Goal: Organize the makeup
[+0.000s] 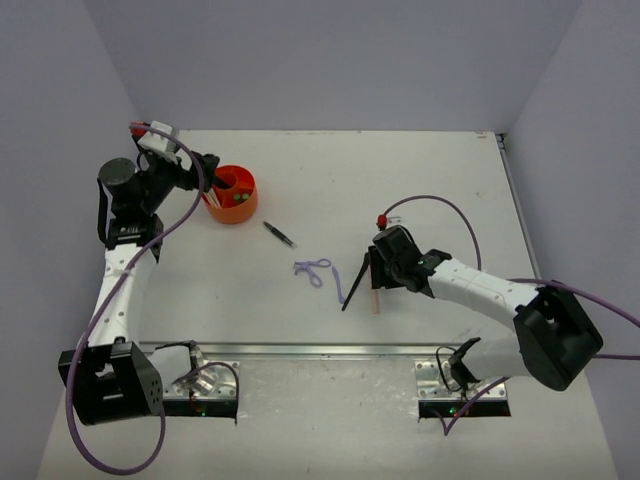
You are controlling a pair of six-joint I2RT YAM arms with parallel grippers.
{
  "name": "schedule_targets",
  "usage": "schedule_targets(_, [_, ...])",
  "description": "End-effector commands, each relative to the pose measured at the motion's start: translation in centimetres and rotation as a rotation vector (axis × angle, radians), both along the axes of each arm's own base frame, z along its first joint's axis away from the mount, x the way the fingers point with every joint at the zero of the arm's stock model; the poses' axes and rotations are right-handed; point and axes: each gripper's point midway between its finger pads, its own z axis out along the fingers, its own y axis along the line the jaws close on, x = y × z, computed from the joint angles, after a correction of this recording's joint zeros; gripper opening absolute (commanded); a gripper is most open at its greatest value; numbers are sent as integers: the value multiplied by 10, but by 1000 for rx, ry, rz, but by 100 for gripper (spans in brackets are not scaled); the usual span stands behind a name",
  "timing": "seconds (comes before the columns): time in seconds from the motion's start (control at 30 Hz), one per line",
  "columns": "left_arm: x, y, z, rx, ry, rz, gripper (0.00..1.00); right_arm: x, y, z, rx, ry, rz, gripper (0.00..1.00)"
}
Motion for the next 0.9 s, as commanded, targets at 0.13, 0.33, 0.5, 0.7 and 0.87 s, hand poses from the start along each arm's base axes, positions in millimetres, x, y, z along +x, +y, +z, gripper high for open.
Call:
schedule_targets(0.13, [-39,3,-18,98,47,45,94,-22,-2,-25,-18,101,35,62])
schedule_targets(0.33, [-45,6,-28,106,73,69,94,-21,-6,-44,-113,169,36,61])
schedule_targets(0.5, [-50,10,-39,123,124,88,95,-24,-11,-54,-129,174,16,48])
schedule_targets(0.7, [-52,9,-36,117,118,86,95,-24,-20,-51,-152,147,-6,0])
schedule_targets(0.87, [-55,2,-34,98,115,52,95,-18,-26,-26,-160,68,24,0])
